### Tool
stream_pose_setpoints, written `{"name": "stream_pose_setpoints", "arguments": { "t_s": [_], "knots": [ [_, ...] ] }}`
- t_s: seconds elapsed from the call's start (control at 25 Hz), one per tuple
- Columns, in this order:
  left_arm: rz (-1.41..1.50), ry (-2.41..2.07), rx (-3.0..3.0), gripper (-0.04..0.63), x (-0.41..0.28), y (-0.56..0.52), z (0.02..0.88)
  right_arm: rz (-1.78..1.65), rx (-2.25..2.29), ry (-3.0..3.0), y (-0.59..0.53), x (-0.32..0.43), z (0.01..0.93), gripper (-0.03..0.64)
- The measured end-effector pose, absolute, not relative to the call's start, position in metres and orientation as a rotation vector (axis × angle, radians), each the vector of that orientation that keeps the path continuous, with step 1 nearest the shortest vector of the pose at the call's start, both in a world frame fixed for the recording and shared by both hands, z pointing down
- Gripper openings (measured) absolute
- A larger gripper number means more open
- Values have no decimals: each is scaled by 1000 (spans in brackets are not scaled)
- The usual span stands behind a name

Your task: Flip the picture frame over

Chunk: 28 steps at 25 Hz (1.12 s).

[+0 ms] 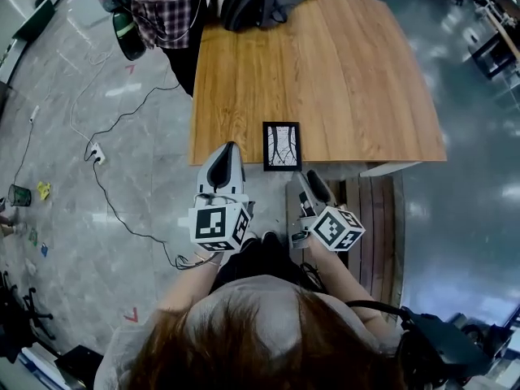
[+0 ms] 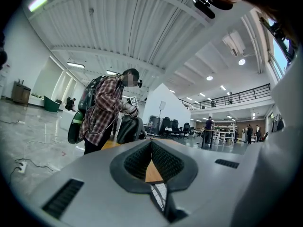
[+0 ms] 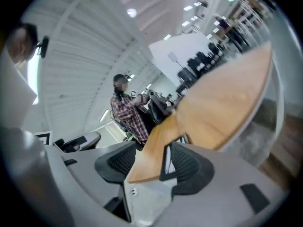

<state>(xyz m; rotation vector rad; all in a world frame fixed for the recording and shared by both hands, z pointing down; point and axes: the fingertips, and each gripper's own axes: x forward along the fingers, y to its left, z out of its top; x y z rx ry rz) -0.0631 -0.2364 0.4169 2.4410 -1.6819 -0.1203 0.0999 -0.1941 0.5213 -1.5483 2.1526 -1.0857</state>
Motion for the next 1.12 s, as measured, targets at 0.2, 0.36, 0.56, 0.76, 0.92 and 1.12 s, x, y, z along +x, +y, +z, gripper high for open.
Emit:
{"name": "stream_pose_setpoints", "arguments": {
  "t_s": [0.2, 0.36, 0.56, 0.76, 0.92, 1.12],
  "knots": [
    [-214, -1622, 2500, 8, -34, -237, 385, -443, -1680, 2440, -215, 94, 399, 250],
    [-248, -1584, 2547, 8, -16, -233, 366, -104, -1740, 2527, -220, 78, 354, 181],
    [-256, -1582, 2583, 8, -6, -226, 353, -26, -1785, 2550, -222, 72, 346, 17],
    [-245, -1580, 2592, 8, -3, -223, 353, -102, -1805, 2521, -223, 72, 353, 17],
    [-254, -1589, 2588, 8, -6, -224, 349, -128, -1804, 2514, -226, 72, 354, 16],
    [-254, -1601, 2590, 8, -11, -225, 346, -138, -1812, 2530, -228, 67, 359, 15]
  ]
}}
